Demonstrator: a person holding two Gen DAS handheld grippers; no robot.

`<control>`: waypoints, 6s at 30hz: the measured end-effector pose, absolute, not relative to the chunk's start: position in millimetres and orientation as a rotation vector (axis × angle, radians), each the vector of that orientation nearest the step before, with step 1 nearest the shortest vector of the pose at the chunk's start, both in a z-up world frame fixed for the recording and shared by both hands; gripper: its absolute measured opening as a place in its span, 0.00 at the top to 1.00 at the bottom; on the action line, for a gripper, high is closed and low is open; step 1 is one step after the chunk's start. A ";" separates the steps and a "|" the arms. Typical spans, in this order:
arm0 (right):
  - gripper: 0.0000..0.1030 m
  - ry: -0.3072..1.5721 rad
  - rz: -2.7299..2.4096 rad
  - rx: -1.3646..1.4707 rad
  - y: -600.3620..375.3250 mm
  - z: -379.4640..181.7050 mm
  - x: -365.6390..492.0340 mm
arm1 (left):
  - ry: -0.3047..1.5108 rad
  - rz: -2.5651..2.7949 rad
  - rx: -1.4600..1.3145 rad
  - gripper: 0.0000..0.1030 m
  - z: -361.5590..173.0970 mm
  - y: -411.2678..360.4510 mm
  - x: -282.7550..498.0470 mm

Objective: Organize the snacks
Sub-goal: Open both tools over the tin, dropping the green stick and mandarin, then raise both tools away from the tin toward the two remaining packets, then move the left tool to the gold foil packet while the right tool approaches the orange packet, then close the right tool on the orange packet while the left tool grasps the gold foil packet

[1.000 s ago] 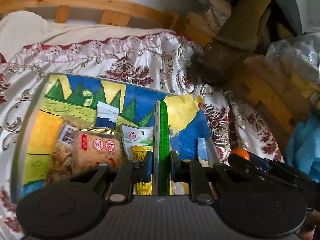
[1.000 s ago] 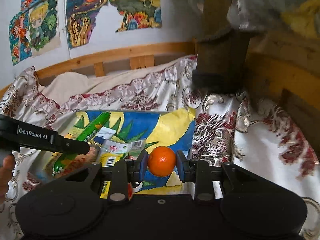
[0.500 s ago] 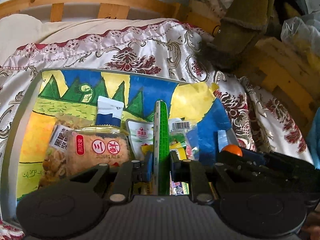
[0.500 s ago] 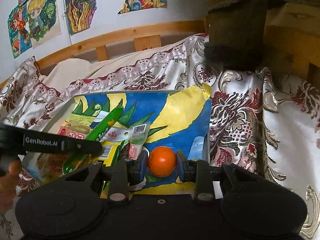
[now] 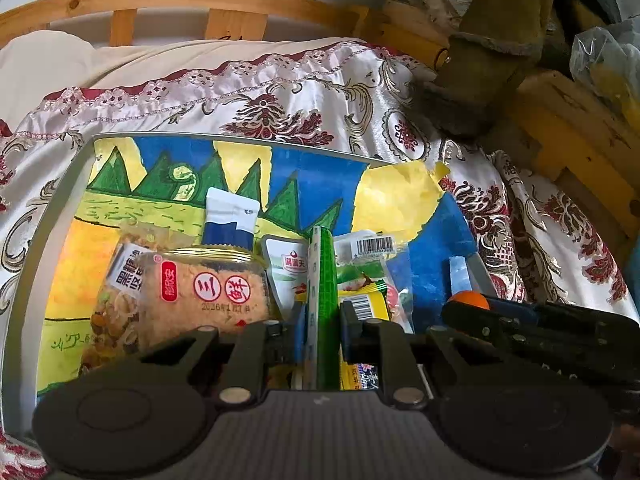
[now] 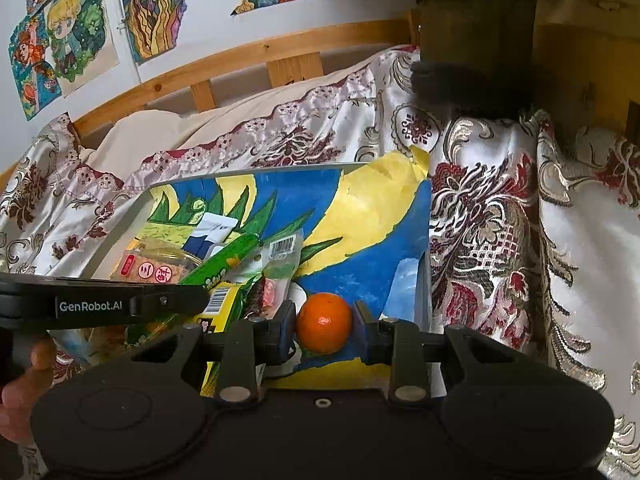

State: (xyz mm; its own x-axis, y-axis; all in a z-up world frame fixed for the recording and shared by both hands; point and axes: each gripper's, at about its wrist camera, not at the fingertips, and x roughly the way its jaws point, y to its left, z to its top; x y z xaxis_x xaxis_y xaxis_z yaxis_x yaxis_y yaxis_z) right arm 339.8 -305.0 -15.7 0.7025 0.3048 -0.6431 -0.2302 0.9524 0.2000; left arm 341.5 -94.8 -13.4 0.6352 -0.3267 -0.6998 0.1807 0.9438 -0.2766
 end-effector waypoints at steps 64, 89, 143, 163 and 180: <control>0.01 0.336 0.235 0.008 -294.3 73.1 31.8 | 0.530 -0.068 -0.012 0.00 54.4 -56.0 55.2; 0.01 0.590 0.172 0.036 -298.5 3.3 22.6 | 0.757 -0.042 0.043 0.00 -4.0 -63.4 50.2; 0.02 0.729 0.344 0.078 -342.2 -4.2 198.1 | 0.829 -0.517 0.110 0.00 -44.8 -136.6 156.5; 0.47 0.859 0.447 0.084 -316.3 -41.0 261.9 | 0.836 -0.600 0.195 0.00 -46.0 -146.3 150.6; 0.48 0.839 0.330 0.070 -387.0 -20.5 175.5 | 0.888 -0.447 -0.031 0.02 -39.9 -148.0 161.6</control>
State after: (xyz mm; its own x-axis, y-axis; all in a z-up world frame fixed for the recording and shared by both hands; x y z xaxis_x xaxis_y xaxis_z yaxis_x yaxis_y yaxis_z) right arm 175.5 -387.0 -20.5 0.6204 0.3139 -0.7188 -0.2589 0.9470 0.1901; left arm 161.6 -148.0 -39.9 0.5453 -0.3892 -0.7424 0.3641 0.9077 -0.2084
